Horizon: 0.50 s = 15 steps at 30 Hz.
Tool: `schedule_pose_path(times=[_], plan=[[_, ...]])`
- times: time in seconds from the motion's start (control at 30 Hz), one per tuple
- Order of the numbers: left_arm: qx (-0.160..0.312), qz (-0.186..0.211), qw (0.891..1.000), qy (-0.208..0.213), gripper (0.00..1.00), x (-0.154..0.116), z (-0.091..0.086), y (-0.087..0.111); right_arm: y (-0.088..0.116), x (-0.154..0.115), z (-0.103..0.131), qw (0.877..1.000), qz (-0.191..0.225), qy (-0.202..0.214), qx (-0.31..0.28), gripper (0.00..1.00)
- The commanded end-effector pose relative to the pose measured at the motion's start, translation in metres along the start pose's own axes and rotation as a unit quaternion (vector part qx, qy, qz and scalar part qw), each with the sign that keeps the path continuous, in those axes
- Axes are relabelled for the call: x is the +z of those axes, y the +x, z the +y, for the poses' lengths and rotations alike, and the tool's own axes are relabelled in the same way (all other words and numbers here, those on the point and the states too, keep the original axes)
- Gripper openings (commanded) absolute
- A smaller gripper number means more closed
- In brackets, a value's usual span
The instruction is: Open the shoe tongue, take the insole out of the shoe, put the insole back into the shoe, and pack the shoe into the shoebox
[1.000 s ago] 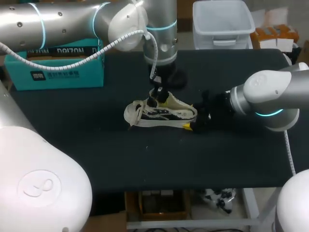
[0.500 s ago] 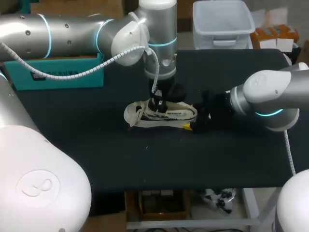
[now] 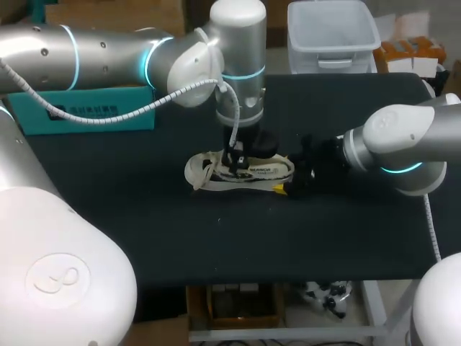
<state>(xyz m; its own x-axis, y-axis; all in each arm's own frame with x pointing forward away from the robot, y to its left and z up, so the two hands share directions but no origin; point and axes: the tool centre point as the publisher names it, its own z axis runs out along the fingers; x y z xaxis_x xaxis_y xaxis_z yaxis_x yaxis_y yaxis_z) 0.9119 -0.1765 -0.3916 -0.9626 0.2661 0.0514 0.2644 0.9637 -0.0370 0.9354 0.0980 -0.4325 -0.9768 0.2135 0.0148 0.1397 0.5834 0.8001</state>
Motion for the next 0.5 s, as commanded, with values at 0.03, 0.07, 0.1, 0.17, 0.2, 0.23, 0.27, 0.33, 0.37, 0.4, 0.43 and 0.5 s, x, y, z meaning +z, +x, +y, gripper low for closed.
schedule_pose_path(times=[0.03,0.07,0.1,0.17,0.2,0.23,0.27,0.33,0.37,0.4,0.43,0.5], plan=[[-0.008,-0.010,1.000,0.000,0.00,0.015,0.000,0.006,-0.005,0.004,-0.010,1.000,-0.002,-0.001,0.000,0.00],[-0.009,-0.011,1.000,0.002,0.00,0.015,0.000,0.006,-0.005,0.004,-0.010,1.000,-0.002,-0.001,0.000,0.00],[-0.011,-0.014,1.000,0.004,0.00,0.016,0.000,0.006,-0.005,0.004,-0.010,1.000,-0.002,-0.001,0.000,0.00],[-0.018,-0.020,1.000,0.006,0.15,0.016,0.001,0.006,-0.005,0.004,-0.010,1.000,-0.002,-0.001,0.000,0.00],[-0.021,-0.021,1.000,0.008,0.20,0.016,0.002,0.006,-0.005,0.004,-0.010,1.000,-0.002,-0.001,0.000,0.00],[-0.021,-0.022,1.000,0.008,0.20,0.016,0.002,0.005,-0.005,0.004,-0.010,1.000,-0.002,-0.001,0.000,0.00],[-0.023,-0.024,0.999,0.006,0.22,0.018,0.002,0.004,-0.005,0.004,-0.010,1.000,-0.002,-0.001,0.000,0.00],[-0.026,-0.027,0.999,0.003,0.24,0.022,0.002,0.003,-0.005,0.004,-0.010,1.000,-0.002,-0.001,0.000,0.00],[-0.027,-0.029,0.999,0.002,0.25,0.024,0.002,0.002,-0.005,0.004,-0.010,1.000,-0.002,-0.001,0.000,0.00],[-0.027,-0.029,0.999,0.002,0.26,0.025,0.002,0.001,-0.005,0.004,-0.010,1.000,-0.002,-0.001,0.000,0.00],[-0.027,-0.032,0.999,0.001,0.27,0.027,0.003,0.000,-0.005,0.004,-0.010,1.000,-0.002,-0.001,0.000,0.00],[-0.027,-0.036,0.999,0.000,0.26,0.031,0.003,-0.001,-0.005,0.004,-0.010,1.000,-0.002,-0.001,0.000,0.00]])
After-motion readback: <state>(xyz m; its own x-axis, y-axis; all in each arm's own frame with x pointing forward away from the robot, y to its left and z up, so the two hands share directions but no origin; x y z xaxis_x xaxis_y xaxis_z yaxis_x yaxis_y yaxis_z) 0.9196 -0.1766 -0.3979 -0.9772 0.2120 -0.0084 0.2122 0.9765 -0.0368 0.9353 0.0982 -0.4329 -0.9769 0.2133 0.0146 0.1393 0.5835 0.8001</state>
